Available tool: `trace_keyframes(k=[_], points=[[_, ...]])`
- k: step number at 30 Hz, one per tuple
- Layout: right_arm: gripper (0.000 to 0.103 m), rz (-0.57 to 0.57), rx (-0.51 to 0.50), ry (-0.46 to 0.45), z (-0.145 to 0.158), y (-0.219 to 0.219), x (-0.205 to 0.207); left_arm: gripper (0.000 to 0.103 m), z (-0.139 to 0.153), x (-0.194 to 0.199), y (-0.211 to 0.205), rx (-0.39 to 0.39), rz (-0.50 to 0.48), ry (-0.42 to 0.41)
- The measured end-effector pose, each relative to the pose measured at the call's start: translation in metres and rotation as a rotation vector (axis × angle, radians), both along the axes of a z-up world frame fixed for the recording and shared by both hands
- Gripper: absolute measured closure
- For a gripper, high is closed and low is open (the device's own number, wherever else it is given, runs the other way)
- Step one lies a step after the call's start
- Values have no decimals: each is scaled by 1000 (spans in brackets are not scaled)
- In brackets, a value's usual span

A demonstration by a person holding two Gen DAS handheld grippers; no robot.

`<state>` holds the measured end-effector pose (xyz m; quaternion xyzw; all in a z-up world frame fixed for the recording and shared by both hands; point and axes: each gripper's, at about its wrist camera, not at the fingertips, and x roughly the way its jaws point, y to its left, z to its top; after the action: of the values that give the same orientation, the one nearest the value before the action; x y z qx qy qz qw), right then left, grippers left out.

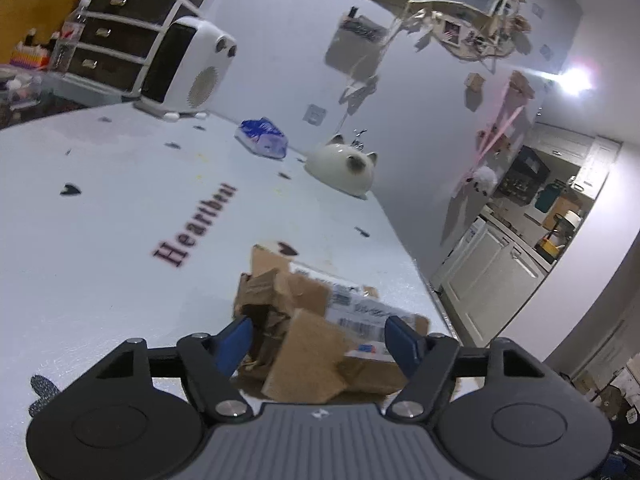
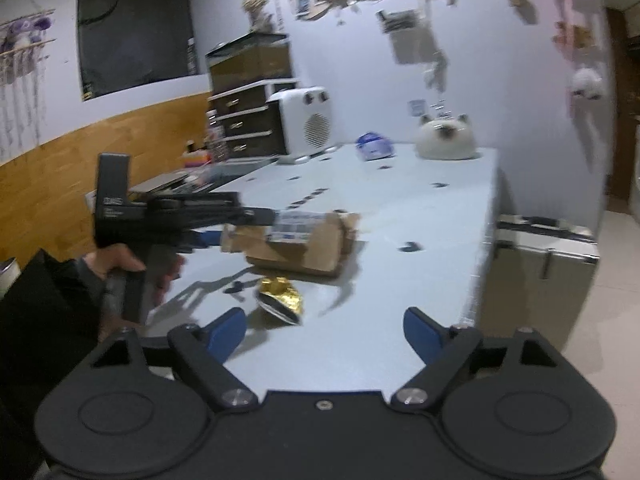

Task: Collect trash
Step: 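Grasp the cardboard box with the left tool while the right tool grasps the gold wrapper, then lift the cardboard box and gold wrapper off the table with both tools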

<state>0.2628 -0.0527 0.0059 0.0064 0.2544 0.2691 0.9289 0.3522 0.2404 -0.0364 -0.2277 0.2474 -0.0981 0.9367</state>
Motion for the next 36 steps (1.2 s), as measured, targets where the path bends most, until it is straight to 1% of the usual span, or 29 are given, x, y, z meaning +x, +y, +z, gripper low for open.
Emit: trace_keyframes(k=[1,2,4,5,6,9,13,17,18,19,20,24,26,29,33,35,36], points=[[22,25,0,6,-1,7,7,39,-3,1,1,-9,-4,9],[23,44,1,10,-1,12,12,43,-6,2,3,-21,-1,18],[27,83,4,25,-4,26,24,61,-10,2,7,-43,15,31],[30,98,5,35,-5,31,29,65,-11,1,9,-50,20,32],[31,111,4,47,-7,38,35,71,-11,0,10,-54,20,33],[33,147,-1,77,-16,57,51,76,-9,-7,9,-60,18,34],[36,189,-52,88,-28,80,76,83,-7,-17,3,-50,-3,29],[36,207,-73,96,-39,91,98,85,-6,-28,-5,-32,-21,41],[39,208,-79,107,-42,94,102,86,-5,-31,-7,-24,-22,41],[52,211,-84,118,-45,96,104,87,-4,-33,-9,-16,-23,41],[55,218,-89,131,-48,97,103,87,-3,-37,-12,-5,-24,38],[56,246,-108,113,-47,94,80,89,-3,-53,-21,26,-40,32],[56,209,-116,109,-47,87,68,90,-3,-63,-26,36,-50,24],[58,154,-92,121,-46,69,51,90,-2,-80,-31,24,-70,8],[59,65,-59,137,-46,38,31,90,-8,-101,-39,-71,-94,25],[59,27,-43,144,-45,25,23,90,-8,-110,-49,-74,-113,21],[59,11,-34,147,-46,20,20,85,-8,-116,-56,-58,-121,17]])
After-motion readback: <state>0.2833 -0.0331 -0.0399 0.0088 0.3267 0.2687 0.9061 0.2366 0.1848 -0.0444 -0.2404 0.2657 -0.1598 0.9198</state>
